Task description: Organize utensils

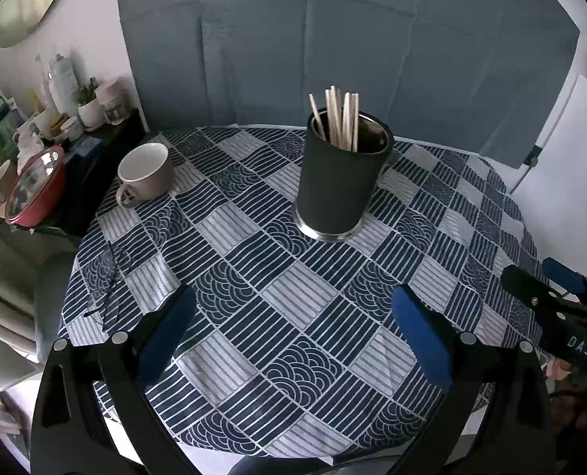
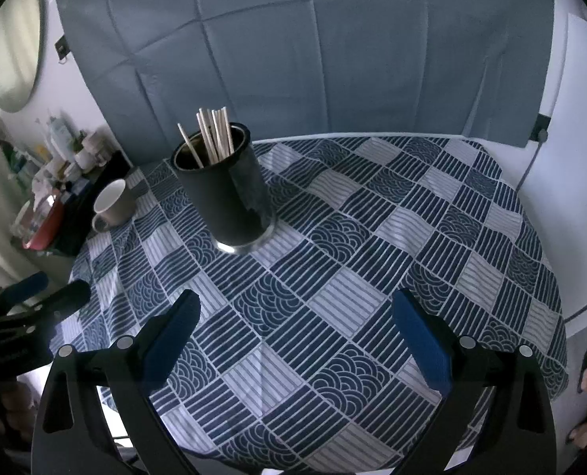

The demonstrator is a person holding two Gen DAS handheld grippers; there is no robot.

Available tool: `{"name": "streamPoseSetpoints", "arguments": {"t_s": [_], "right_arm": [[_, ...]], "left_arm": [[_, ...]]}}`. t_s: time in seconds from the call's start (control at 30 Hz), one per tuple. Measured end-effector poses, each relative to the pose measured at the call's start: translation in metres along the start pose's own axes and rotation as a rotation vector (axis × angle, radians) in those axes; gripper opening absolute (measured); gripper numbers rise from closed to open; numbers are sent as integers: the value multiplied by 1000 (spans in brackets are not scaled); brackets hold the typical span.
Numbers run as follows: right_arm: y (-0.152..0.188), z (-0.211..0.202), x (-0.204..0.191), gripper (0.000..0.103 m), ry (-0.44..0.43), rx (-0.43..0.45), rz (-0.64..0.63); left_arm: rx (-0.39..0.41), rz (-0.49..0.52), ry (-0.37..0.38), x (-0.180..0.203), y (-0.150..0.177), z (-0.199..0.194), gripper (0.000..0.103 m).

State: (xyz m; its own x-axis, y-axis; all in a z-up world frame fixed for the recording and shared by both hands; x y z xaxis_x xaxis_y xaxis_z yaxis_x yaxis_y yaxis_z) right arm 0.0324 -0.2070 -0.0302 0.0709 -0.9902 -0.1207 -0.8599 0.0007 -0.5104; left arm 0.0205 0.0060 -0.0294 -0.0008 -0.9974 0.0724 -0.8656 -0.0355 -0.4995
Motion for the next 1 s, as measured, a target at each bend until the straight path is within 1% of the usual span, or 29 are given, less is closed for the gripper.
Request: {"name": "streamPoseSetpoints", "arguments": {"t_s": [0.23,0.4,1.0], "right_arm": [[0,1,1,93,-2,6,-2],[0,0,1,93,4,8,-4],[-4,-2,-1,93,12,22,-28]], "left_arm": [[3,6,-10,1,0,-1,97],[-16,-8,-20,-3,2,3,97],[-3,-10,-24,-4,0,-1,97]]}}
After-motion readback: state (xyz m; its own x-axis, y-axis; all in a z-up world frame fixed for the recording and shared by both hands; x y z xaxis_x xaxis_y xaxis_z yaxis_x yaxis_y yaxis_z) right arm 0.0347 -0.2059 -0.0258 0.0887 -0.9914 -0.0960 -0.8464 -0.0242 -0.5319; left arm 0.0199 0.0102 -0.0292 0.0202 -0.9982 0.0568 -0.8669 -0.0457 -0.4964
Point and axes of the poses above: each gripper's, at about its wrist camera, not at the fingertips, and z roughly the way its jaws point, x to its right, y to its underside, the point moved 8 cm from there along z, roughly the way its jaws point, and after that the axes turned 8 degrees about -x, right-handed, at the moved point
